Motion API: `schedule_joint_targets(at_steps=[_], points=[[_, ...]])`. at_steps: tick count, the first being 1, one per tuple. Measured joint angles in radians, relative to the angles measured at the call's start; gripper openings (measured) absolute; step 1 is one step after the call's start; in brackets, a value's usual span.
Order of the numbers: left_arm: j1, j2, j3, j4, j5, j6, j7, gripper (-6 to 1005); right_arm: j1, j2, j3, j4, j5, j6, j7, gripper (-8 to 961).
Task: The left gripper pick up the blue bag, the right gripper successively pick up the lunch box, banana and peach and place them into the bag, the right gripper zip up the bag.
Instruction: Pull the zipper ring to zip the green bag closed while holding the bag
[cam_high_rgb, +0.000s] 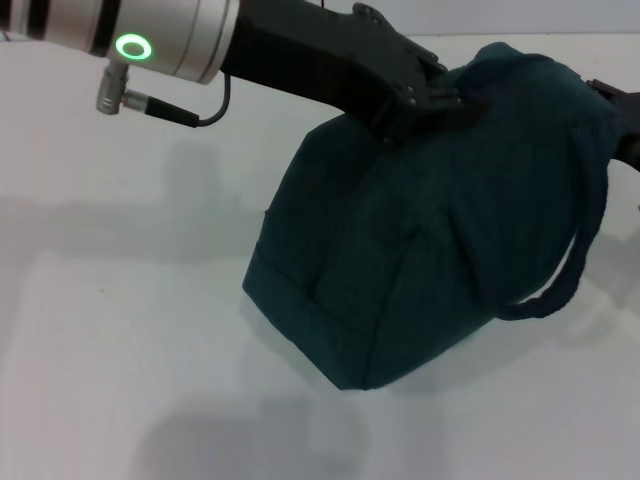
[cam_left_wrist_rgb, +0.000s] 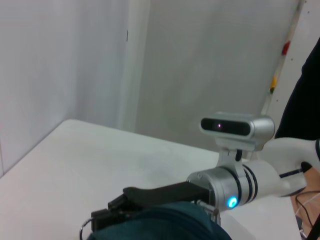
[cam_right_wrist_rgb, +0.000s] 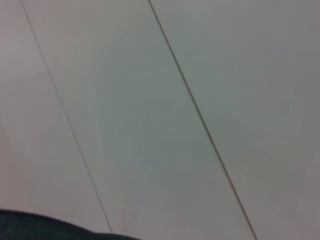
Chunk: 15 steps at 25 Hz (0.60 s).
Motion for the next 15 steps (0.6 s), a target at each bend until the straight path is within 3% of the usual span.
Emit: schedule_joint_targets(at_steps=[15], points=[[0.038, 0.000, -0.007, -0.028, -0.002, -0.023, 0.052, 73, -0.018, 0.001, 0.008, 0.001, 0.030, -0.022, 0.002, 12]])
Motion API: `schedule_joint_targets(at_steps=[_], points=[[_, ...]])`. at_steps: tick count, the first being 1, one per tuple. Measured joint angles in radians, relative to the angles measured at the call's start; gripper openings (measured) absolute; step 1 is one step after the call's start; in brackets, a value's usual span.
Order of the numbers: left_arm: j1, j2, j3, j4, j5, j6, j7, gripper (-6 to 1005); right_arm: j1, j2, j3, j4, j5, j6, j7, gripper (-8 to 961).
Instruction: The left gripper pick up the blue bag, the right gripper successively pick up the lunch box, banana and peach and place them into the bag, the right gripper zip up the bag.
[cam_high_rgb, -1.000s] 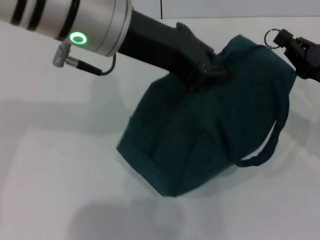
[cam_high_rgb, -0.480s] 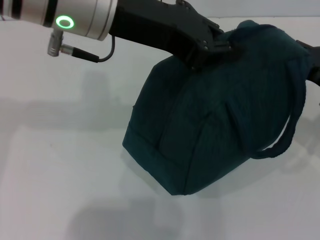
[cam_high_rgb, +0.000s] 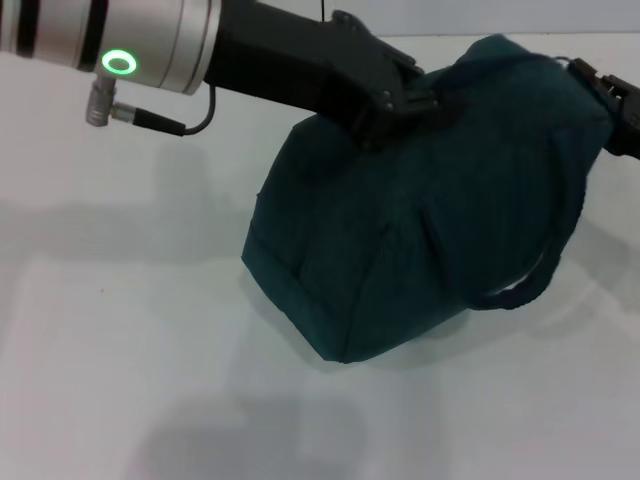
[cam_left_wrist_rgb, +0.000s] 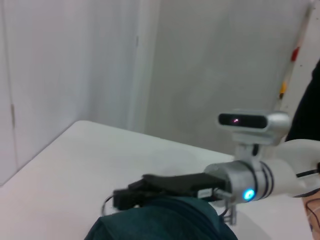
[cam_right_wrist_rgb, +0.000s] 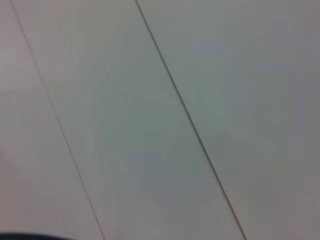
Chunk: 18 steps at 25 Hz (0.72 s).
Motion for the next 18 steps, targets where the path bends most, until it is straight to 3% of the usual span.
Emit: schedule_joint_targets(at_steps=[8, 18], points=[[0.007, 0.000, 0.000, -0.151, 0.013, -0.072, 0.089, 87, -0.039, -0.004, 0.001, -0.011, 0.040, -0.049, 0.000, 113], [0.018, 0.000, 0.000, -0.297, 0.014, -0.129, 0.134, 104, -0.066, -0.008, 0.002, -0.027, 0.034, -0.112, -0.018, 543]])
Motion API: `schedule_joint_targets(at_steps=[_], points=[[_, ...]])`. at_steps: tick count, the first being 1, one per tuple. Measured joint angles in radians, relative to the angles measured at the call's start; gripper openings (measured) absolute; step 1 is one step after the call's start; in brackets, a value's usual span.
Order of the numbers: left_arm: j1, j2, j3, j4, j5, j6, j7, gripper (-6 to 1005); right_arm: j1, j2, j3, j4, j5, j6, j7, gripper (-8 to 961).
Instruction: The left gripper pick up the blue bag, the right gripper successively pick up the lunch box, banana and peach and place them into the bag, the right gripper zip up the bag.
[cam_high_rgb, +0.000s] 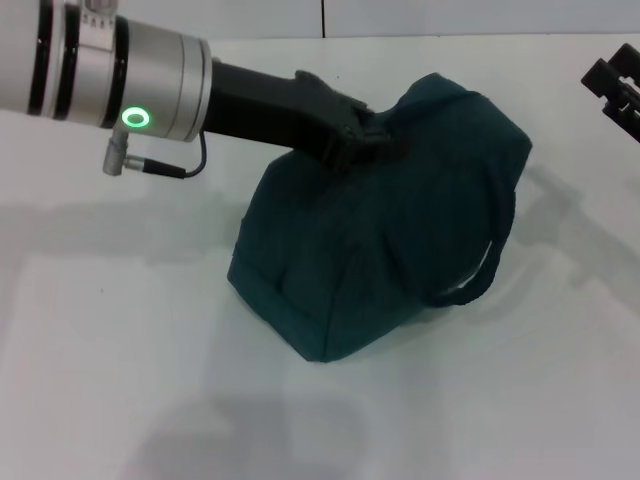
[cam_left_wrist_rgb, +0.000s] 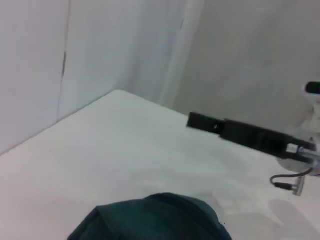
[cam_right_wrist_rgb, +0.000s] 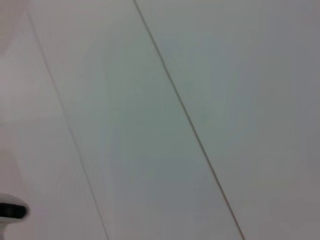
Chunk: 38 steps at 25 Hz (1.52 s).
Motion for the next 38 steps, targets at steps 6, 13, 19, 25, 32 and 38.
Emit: schedule_joint_targets(at_steps=[6, 13, 19, 25, 32, 38], points=[[0.023, -0.001, -0.021, -0.019, 0.000, -0.016, 0.002, 147, -0.014, -0.002, -0.004, -0.017, -0.004, -0.039, -0.044, 675], [0.041, -0.001, -0.045, -0.015, -0.004, -0.026, 0.035, 524, -0.036, -0.004, -0.010, -0.055, -0.007, -0.053, -0.077, 692], [0.044, -0.001, -0.068, -0.010, -0.013, -0.034, 0.058, 648, -0.039, -0.004, -0.011, -0.060, -0.007, -0.054, -0.082, 693], [0.049, 0.001, -0.130, -0.008, -0.113, -0.033, 0.074, 752, -0.041, -0.007, -0.009, -0.070, -0.007, -0.054, -0.089, 692], [0.071, 0.000, -0.169, -0.011, -0.227, -0.027, 0.143, 757, -0.091, -0.010, -0.008, -0.184, -0.032, -0.184, -0.105, 576], [0.107, -0.001, -0.188, -0.062, -0.366, -0.036, 0.275, 748, -0.144, -0.018, 0.022, -0.217, -0.032, -0.301, -0.109, 374]])
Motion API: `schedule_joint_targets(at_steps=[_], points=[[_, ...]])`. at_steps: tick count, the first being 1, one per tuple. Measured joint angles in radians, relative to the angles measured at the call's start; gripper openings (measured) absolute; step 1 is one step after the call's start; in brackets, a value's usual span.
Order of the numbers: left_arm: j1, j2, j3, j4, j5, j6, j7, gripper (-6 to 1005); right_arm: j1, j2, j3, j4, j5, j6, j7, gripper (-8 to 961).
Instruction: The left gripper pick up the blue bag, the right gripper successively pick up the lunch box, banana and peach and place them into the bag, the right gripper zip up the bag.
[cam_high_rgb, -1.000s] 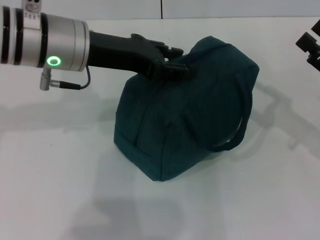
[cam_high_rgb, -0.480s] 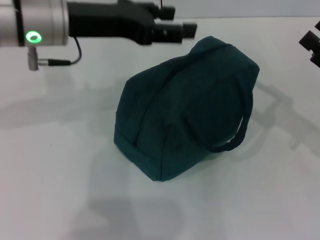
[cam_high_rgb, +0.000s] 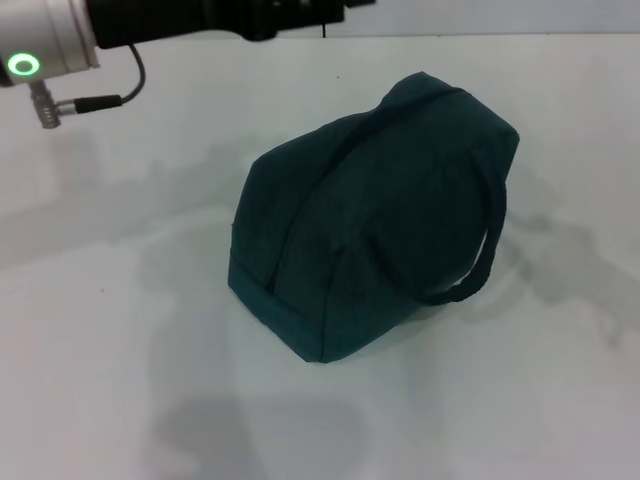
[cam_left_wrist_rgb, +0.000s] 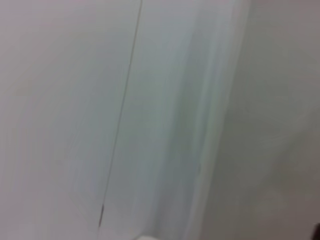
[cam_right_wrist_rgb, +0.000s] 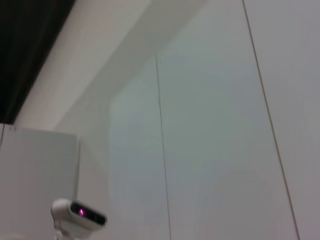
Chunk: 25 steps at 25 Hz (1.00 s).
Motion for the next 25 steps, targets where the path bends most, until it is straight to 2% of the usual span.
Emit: schedule_joint_targets(at_steps=[4, 7, 11, 15, 20, 25], points=[[0.000, 0.000, -0.015, -0.059, -0.023, 0.000, 0.053, 744, -0.049, -0.010, 0.047, 0.000, 0.000, -0.090, 0.005, 280], [0.003, 0.001, -0.043, -0.120, -0.024, -0.004, 0.101, 745, -0.076, -0.015, 0.069, 0.001, 0.000, -0.109, 0.006, 209], [0.020, 0.004, -0.090, -0.212, -0.025, 0.001, 0.184, 744, -0.109, -0.026, 0.107, 0.031, -0.009, -0.096, 0.002, 106], [0.079, 0.013, -0.103, -0.252, -0.015, 0.021, 0.281, 744, -0.121, -0.045, 0.142, 0.064, -0.088, -0.046, -0.004, -7], [0.183, 0.016, -0.108, -0.263, -0.006, 0.076, 0.386, 745, -0.122, -0.055, 0.155, 0.087, -0.201, 0.022, -0.026, 189], [0.254, 0.020, -0.110, -0.323, 0.009, 0.187, 0.483, 745, -0.119, -0.044, 0.156, 0.089, -0.321, 0.068, -0.089, 424]])
